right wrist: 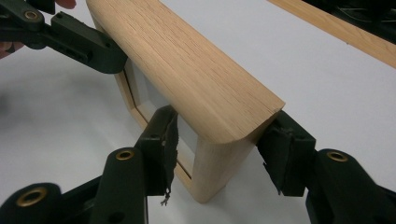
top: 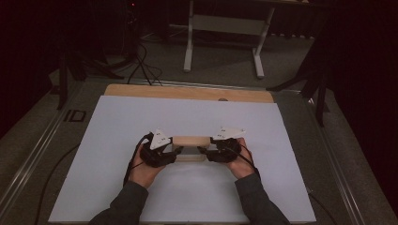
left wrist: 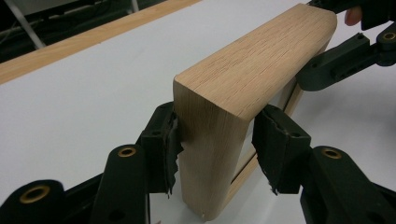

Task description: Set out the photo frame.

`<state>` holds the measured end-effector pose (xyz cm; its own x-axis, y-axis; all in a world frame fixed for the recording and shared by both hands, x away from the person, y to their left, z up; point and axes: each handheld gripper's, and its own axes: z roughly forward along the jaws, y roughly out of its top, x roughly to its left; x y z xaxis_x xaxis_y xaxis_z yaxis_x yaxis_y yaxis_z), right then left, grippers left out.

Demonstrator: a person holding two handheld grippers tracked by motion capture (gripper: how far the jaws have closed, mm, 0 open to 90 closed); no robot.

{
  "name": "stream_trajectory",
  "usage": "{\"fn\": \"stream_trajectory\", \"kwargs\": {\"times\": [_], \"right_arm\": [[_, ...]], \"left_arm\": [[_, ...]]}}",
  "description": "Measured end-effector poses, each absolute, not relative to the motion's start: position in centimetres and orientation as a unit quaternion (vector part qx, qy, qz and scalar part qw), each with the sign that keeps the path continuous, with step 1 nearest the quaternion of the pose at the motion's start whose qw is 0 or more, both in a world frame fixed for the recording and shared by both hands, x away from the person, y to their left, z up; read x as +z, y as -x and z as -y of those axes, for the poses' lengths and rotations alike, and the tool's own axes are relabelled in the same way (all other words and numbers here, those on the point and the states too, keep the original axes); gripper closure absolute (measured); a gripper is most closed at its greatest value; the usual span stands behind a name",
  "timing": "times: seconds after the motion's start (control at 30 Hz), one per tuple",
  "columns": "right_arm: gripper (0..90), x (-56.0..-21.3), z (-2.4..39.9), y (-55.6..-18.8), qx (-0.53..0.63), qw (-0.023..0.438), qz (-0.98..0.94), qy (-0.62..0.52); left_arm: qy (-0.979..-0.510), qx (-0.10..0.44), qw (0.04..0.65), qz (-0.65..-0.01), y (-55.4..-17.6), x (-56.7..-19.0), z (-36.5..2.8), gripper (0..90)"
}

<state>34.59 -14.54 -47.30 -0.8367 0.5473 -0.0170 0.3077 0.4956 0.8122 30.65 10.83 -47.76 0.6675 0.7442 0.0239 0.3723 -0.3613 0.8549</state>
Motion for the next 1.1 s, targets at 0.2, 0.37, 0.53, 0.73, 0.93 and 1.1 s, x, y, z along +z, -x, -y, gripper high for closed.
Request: {"fn": "stream_trajectory", "kwargs": {"times": [0.2, 0.37, 0.53, 0.73, 0.93, 1.1], "right_arm": [[48.5, -47.4, 13.9, -35.0, 0.436, 0.141, -0.852, -0.253], [48.5, -47.4, 13.3, -35.4, 0.432, 0.147, -0.852, -0.254], [48.5, -47.3, 12.7, -36.0, 0.428, 0.153, -0.853, -0.257], [47.8, -47.2, 12.4, -36.5, 0.424, 0.155, -0.852, -0.263], [47.8, -47.3, 12.4, -36.7, 0.427, 0.156, -0.849, -0.270], [47.8, -47.4, 12.3, -37.0, 0.429, 0.158, -0.846, -0.274]], "left_arm": [[-0.795, 0.215, 0.445, -0.351, -31.2, -47.9, -11.4, 51.0], [-0.793, 0.215, 0.448, -0.352, -31.8, -48.1, -11.9, 50.7], [-0.790, 0.214, 0.450, -0.357, -32.4, -48.3, -12.2, 49.8], [-0.786, 0.209, 0.452, -0.365, -33.1, -48.4, -12.3, 49.1], [-0.784, 0.204, 0.457, -0.368, -33.7, -48.6, -12.3, 48.0], [-0.780, 0.198, 0.464, -0.371, -34.1, -48.8, -12.4, 47.4]]}}
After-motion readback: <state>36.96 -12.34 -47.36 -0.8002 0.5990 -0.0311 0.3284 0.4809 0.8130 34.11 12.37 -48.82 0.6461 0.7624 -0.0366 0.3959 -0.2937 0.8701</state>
